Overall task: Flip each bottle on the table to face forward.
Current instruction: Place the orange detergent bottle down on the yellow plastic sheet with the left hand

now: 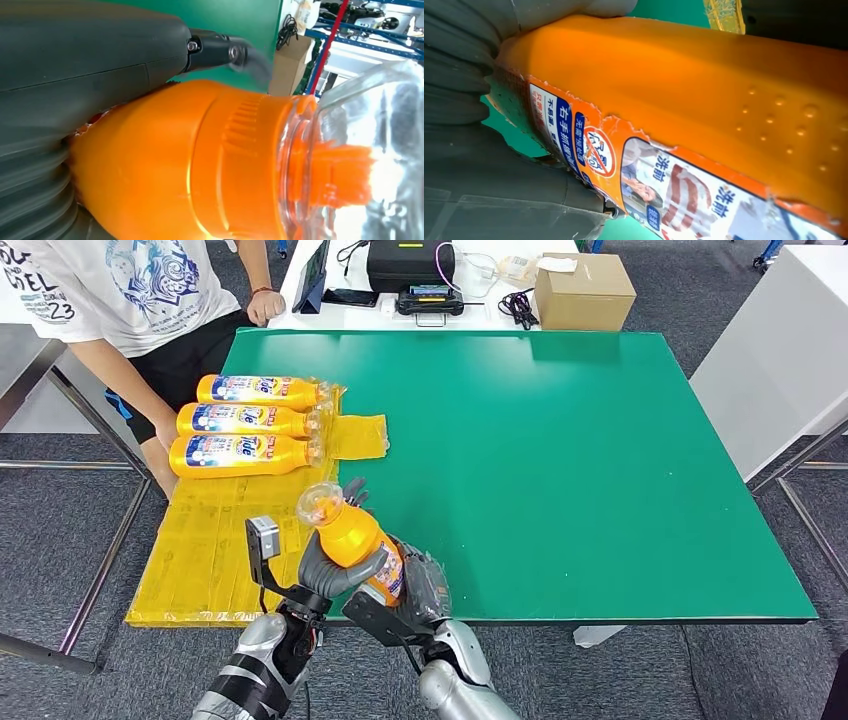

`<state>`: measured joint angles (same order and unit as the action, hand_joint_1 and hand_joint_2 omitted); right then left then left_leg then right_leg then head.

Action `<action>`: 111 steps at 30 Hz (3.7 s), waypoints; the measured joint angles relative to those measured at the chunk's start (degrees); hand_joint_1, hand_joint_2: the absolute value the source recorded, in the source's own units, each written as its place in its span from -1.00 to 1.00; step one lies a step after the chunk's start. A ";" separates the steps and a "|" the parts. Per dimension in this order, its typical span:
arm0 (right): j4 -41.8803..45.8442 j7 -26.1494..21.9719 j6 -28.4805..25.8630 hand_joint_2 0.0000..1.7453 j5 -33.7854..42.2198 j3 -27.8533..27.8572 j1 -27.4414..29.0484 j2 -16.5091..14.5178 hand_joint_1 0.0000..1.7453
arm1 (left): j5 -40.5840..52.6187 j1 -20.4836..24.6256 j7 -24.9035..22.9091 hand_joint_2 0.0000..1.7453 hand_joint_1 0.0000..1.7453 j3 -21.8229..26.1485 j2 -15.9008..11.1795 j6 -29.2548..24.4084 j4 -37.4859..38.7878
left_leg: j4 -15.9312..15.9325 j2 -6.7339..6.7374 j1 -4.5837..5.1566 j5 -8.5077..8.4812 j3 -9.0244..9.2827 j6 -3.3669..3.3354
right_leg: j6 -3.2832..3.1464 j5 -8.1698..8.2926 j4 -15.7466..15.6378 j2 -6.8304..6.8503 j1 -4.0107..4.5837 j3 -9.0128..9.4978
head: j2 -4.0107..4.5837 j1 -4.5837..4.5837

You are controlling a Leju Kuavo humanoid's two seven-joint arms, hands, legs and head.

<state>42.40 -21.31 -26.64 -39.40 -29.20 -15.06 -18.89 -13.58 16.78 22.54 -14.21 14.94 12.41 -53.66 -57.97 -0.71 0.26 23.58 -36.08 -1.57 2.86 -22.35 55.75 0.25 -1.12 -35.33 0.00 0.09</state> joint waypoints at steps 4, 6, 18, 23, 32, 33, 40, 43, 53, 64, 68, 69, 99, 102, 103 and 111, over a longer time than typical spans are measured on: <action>0.01 0.11 0.28 1.00 0.47 -0.01 -0.22 0.06 1.00 | 0.17 0.13 0.38 1.00 1.00 0.02 -0.13 0.67 0.00 | 0.00 0.00 0.00 0.00 0.00 0.00 | 0.00 0.00 0.00 0.00 0.00 0.00 | 0.00 0.01; 0.01 0.13 0.39 1.00 0.54 -0.06 -0.39 0.08 1.00 | -0.15 0.26 0.62 1.00 1.00 0.06 -0.26 1.35 0.00 | 0.00 0.01 0.00 0.00 0.00 0.00 | 0.00 0.00 0.00 0.00 0.00 0.00 | 0.00 0.00; 0.01 -0.04 0.57 0.00 0.91 -1.19 -0.95 0.09 -0.93 | -4.48 0.37 0.26 1.00 1.00 1.64 -0.69 6.92 0.00 | 0.00 0.02 0.00 0.00 0.01 0.00 | 0.00 0.00 0.00 -0.01 0.00 0.00 | 0.00 0.00; 0.20 1.21 0.03 -1.00 1.65 -1.20 -1.10 0.11 -1.00 | -5.88 0.40 -0.26 1.00 1.00 2.25 -0.84 6.79 -0.22 | 0.00 0.02 0.00 -0.01 0.01 0.00 | 0.00 0.01 0.00 0.00 0.00 0.00 | 0.00 0.01; 3.22 3.43 -1.18 -1.00 1.79 -0.84 -0.87 0.30 -1.00 | -4.41 0.53 0.73 1.00 1.00 2.78 -0.85 2.59 -2.87 | 0.00 0.03 0.00 -0.01 0.01 0.01 | 0.00 0.01 0.01 -0.01 0.00 0.00 | 0.00 0.01; 3.94 3.67 -1.64 -1.00 1.62 -0.77 -0.65 0.37 -1.00 | -3.61 0.61 1.27 1.00 1.00 2.96 -0.87 1.29 -3.26 | 0.00 0.02 0.00 -0.01 0.01 0.01 | 0.00 0.01 0.01 0.00 0.00 0.00 | 0.00 0.01; 17.68 4.15 -6.97 -1.00 -0.79 1.50 3.33 2.06 -1.00 | 9.82 1.91 7.95 1.00 1.00 7.20 -1.66 -17.33 -5.67 | 0.00 0.03 0.00 -0.01 0.01 0.01 | -0.01 0.02 0.01 0.00 0.00 0.00 | 0.00 0.01; 26.23 -0.43 -9.77 -1.00 2.66 1.98 5.99 2.48 -1.00 | 23.12 2.65 12.05 1.00 1.00 8.91 -2.50 -31.59 -6.03 | 0.00 0.03 -0.01 -0.01 0.01 0.01 | -0.01 0.01 0.01 0.00 0.01 -0.01 | 0.00 0.00; 46.61 -10.21 -13.08 -1.00 10.32 1.81 10.45 2.55 -1.00 | 49.27 5.89 13.00 1.00 1.00 11.61 -5.19 -50.55 -5.35 | 0.01 0.08 0.00 -0.02 0.01 0.01 | -0.02 0.02 0.01 -0.01 0.00 0.00 | 0.00 0.01; 54.79 -12.26 -13.08 -1.00 13.07 1.44 11.76 2.54 -1.00 | 71.66 6.43 12.13 1.00 1.00 21.10 -5.16 -52.50 -3.57 | 0.01 0.16 -0.02 -0.02 0.04 0.02 | -0.04 0.02 0.01 -0.06 0.02 -0.02 | 0.00 0.01; 55.45 -12.26 -13.08 -1.00 13.08 1.44 11.80 2.54 -1.00 | 71.72 6.44 12.16 1.00 1.00 21.88 -5.10 -52.51 -3.33 | 0.01 0.17 -0.01 -0.02 0.04 0.02 | -0.03 0.02 0.01 -0.06 0.01 -0.02 | 0.00 0.01; 55.54 -12.26 -13.08 -1.00 13.08 1.44 11.81 2.54 -1.00 | 71.72 6.45 12.16 1.00 1.00 22.00 -5.09 -52.51 -3.29 | 0.01 0.16 -0.01 -0.02 0.04 0.01 | -0.03 0.02 0.01 -0.06 0.01 -0.02 | 0.00 0.01; 50.68 -7.49 -6.68 -1.00 17.12 0.95 10.50 2.85 -1.00 | 102.28 12.14 -14.73 1.00 1.00 10.57 -8.93 -47.59 22.11 | 0.03 -0.02 0.01 -0.05 0.19 -0.01 | -0.03 0.01 0.01 -0.04 -0.01 0.22 | 0.00 0.02; 50.18 -7.09 -6.31 -1.00 17.10 0.87 10.30 2.87 -1.00 | 101.33 13.58 -14.69 1.00 1.00 9.45 -9.40 -47.10 24.55 | 0.05 -0.11 0.00 -0.04 0.32 0.00 | -0.01 -0.04 0.00 0.01 -0.01 0.38 | 0.00 0.01; 50.05 -6.98 -6.22 -1.00 17.10 0.86 10.29 2.87 -1.00 | 101.20 13.91 -14.69 1.00 1.00 9.25 -9.47 -47.01 25.09 | 0.06 -0.12 0.00 -0.03 0.36 0.01 | 0.00 -0.05 0.00 0.01 -0.01 0.42 | 0.00 0.01; 49.21 -6.79 -6.13 -1.00 16.94 0.85 10.29 2.87 -1.00 | 100.50 15.11 -14.61 1.00 1.00 8.35 -9.87 -46.77 27.08 | 0.06 -0.10 0.00 -0.11 0.54 0.04 | -0.05 0.05 0.01 0.00 -0.01 0.55 | 0.00 0.01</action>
<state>91.61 -28.10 -32.76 -22.46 -28.35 -4.78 -16.02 86.93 31.89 7.94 -5.85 5.07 -34.36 -26.58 -57.91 -0.81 0.26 23.47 -35.54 -1.53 2.81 -22.29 55.76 0.25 -1.13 -34.77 0.00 0.10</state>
